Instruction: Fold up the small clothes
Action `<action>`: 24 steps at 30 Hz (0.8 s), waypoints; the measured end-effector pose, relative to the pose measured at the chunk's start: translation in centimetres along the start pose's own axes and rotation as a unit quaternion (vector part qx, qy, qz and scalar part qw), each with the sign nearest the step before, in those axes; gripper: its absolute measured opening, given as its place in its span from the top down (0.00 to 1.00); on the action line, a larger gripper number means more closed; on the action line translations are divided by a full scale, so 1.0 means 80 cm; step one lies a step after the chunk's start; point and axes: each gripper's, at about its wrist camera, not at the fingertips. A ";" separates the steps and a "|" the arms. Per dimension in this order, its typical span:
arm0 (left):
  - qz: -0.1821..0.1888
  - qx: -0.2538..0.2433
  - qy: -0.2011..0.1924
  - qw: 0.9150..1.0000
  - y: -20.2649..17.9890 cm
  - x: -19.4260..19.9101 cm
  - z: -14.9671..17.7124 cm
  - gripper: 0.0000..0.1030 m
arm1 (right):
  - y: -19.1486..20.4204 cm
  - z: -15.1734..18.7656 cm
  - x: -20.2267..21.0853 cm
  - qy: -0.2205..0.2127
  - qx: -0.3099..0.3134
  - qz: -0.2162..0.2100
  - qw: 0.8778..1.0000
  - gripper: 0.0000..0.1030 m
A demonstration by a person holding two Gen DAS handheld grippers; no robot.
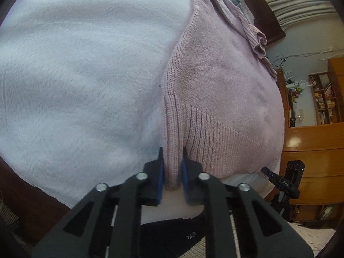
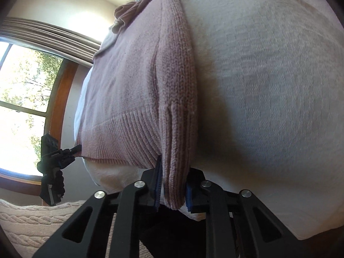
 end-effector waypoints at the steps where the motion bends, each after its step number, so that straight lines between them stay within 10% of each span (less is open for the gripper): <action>1: -0.002 -0.010 -0.001 1.000 -0.005 0.002 0.001 0.92 | 0.002 0.000 0.005 -0.001 0.002 -0.016 1.000 0.86; 11: 0.088 -0.022 -0.074 0.993 -0.041 0.067 -0.016 0.93 | 0.027 -0.010 0.088 -0.067 -0.009 -0.186 0.980 0.89; 24: 0.116 -0.016 -0.149 0.982 -0.039 0.070 -0.142 0.92 | 0.047 -0.137 0.128 -0.125 -0.005 -0.194 0.973 0.89</action>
Point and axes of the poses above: each gripper's, at about its wrist camera, not at the fingertips, and x roughly against the way its jaws point, y to its left, z to its underside, and after that the axes turned 8 degrees about -x, right-handed
